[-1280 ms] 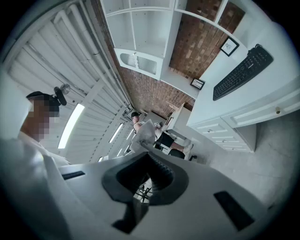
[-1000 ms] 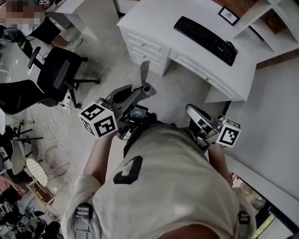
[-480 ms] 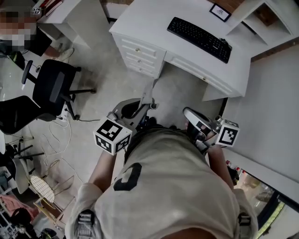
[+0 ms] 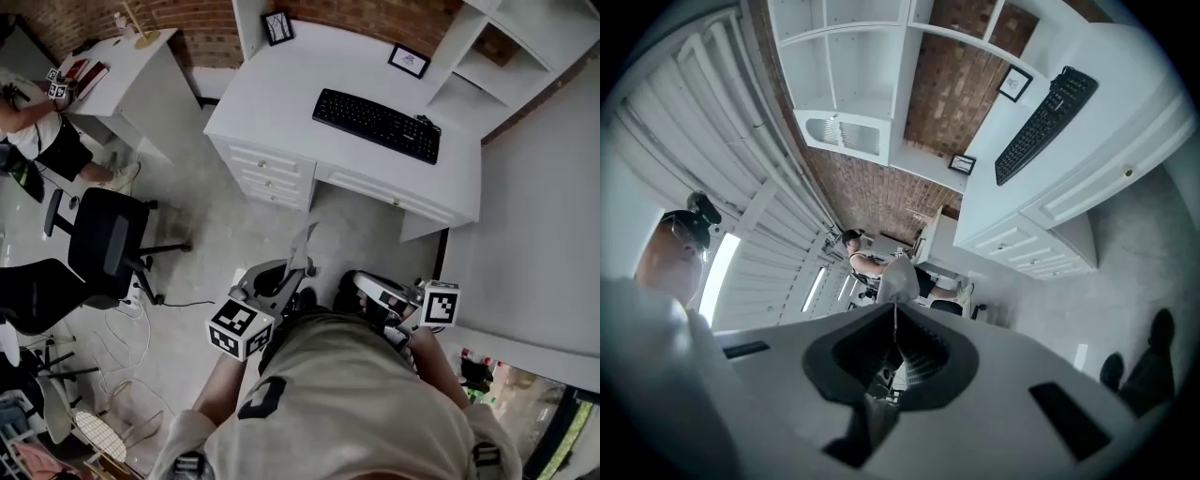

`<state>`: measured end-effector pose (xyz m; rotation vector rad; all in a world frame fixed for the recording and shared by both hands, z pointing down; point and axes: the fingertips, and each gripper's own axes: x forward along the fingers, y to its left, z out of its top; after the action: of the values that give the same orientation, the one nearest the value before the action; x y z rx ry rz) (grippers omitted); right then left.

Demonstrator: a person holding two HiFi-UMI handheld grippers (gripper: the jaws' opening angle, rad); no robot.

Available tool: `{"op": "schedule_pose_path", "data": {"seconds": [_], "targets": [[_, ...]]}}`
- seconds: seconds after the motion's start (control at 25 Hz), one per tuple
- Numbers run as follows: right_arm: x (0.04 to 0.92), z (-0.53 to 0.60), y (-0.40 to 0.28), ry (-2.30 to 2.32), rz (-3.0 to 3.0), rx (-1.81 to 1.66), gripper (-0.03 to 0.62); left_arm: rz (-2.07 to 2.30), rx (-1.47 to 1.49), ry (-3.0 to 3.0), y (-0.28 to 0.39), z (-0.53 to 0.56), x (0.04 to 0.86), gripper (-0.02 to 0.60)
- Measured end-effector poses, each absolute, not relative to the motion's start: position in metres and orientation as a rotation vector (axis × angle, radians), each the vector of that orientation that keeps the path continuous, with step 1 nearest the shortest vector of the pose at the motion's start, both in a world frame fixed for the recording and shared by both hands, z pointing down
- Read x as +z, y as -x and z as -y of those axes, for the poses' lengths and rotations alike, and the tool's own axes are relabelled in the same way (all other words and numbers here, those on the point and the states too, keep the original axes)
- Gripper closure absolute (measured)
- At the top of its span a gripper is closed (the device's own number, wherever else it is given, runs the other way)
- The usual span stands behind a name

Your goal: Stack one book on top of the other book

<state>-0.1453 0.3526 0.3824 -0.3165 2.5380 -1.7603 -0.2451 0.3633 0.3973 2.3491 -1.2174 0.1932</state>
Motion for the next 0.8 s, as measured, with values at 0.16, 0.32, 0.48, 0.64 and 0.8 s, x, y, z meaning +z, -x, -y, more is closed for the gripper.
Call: {"op": "schedule_pose_path", "data": {"seconds": [0.16,0.32,0.48,0.64,0.8], "targets": [[0.391,-0.342,0.151,0.279,-2.496,-1.854,0.588,1.197,0.101,-2.267,0.246,-0.351,0.398,0.548],[0.389,-0.318,0.153,0.195,-2.514,-1.846,0.588,1.245,0.11,-2.234,0.244,-0.335,0.396,0.546],[0.386,-0.289,0.138,0.136,-2.497,-1.848,0.588,1.247,0.166,-2.241,0.213,-0.31,0.396,0.546],[0.381,-0.253,0.126,0.133,-2.442,-1.83,0.588,1.228,0.262,-2.3,0.184,-0.286,0.388,0.546],[0.375,-0.225,0.115,0.124,-2.443,-1.806,0.588,1.268,0.292,-2.323,0.168,-0.262,0.377,0.546]]}}
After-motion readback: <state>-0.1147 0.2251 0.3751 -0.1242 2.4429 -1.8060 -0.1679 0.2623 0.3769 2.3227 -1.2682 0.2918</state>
